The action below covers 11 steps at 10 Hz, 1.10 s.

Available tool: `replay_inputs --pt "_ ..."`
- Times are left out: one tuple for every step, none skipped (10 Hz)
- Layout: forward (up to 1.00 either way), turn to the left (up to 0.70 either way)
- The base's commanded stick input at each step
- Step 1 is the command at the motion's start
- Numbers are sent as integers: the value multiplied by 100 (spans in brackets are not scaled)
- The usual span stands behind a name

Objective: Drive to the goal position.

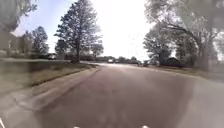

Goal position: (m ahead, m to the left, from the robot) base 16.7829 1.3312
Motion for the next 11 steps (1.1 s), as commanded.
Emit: replay_inputs --pt "100 0" --pt "100 0" --pt "100 0" --pt "100 0" --pt "100 0" --pt "100 0" --pt "100 -2" --pt "100 -3" --pt "100 -16" --pt "100 -15" --pt "100 0"
